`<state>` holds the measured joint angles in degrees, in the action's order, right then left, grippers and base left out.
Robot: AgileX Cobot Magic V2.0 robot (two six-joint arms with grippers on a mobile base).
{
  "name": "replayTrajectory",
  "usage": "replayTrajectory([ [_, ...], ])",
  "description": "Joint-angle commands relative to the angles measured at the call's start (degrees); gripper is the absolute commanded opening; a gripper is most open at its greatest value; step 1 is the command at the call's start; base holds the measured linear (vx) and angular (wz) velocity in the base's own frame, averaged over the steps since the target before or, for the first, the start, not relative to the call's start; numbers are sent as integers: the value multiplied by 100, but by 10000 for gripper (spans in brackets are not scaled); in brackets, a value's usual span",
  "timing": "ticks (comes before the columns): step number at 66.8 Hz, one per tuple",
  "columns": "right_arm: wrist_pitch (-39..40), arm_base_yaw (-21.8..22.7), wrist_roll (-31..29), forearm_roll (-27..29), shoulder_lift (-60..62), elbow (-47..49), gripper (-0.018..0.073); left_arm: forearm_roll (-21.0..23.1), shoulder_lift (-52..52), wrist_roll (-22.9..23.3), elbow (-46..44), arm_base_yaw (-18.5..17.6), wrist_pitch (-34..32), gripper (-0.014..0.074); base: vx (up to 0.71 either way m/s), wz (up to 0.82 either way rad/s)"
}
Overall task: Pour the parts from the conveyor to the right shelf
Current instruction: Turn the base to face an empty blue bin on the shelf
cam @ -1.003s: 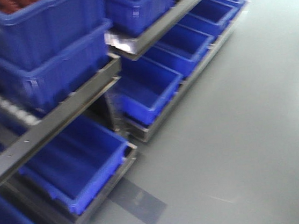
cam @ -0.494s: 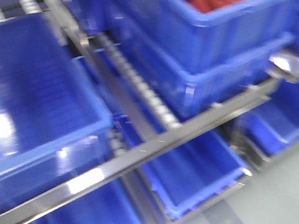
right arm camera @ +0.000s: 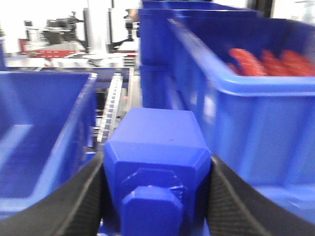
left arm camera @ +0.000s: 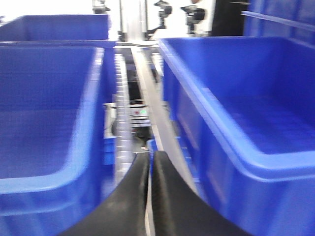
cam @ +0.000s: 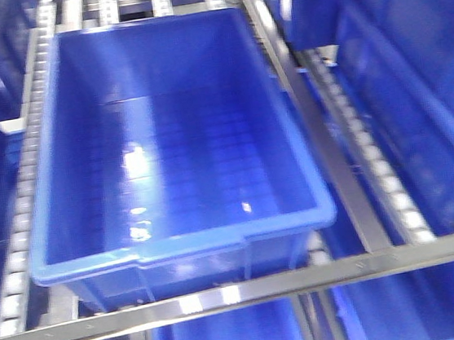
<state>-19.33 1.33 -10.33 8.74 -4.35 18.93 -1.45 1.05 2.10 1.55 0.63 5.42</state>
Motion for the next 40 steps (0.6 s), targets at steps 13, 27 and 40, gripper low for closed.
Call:
replayTrajectory([
  [13, 473, 5, -32, 0, -73, 157, -4, 35, 34, 42, -112, -28, -416, -6, 12, 28],
  [27, 473, 5, -32, 0, -73, 157, -4, 35, 34, 42, -112, -28, -416, -6, 17, 12],
  [40, 468, 5, -32, 0, -73, 157, -4, 35, 34, 42, -112, -28, -416, -6, 20, 4],
])
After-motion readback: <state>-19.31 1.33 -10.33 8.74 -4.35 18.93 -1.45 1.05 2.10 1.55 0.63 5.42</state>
